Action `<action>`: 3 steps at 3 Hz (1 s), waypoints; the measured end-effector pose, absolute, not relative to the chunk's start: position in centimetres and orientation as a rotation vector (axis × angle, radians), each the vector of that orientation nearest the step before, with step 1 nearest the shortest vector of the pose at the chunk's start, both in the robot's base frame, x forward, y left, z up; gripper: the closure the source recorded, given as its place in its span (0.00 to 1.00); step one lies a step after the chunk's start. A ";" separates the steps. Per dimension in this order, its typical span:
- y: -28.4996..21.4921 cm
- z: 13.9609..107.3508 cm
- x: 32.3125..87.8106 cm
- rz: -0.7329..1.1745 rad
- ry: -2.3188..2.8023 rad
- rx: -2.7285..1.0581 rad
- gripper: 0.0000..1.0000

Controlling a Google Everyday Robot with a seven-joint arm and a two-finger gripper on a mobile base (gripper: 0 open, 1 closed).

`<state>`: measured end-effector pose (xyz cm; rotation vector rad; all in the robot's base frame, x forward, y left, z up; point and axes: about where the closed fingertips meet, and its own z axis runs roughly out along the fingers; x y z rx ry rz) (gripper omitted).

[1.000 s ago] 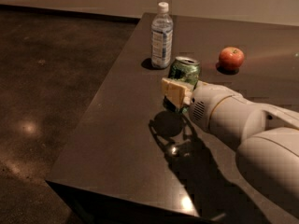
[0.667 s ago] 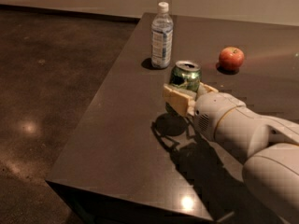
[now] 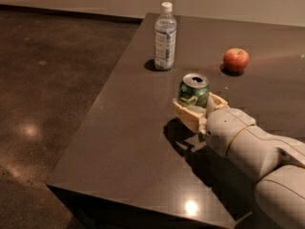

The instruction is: Place green can upright

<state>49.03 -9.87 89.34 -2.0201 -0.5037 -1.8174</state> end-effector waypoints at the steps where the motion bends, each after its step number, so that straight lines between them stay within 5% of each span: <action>1: -10.4 88.7 49.1 -1.846 -0.520 -1.994 0.86; 3: -10.7 88.2 49.3 -1.871 -0.521 -1.960 0.39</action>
Offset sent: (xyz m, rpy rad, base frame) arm 0.0060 -0.0164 -0.0168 0.0254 -0.0898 0.0114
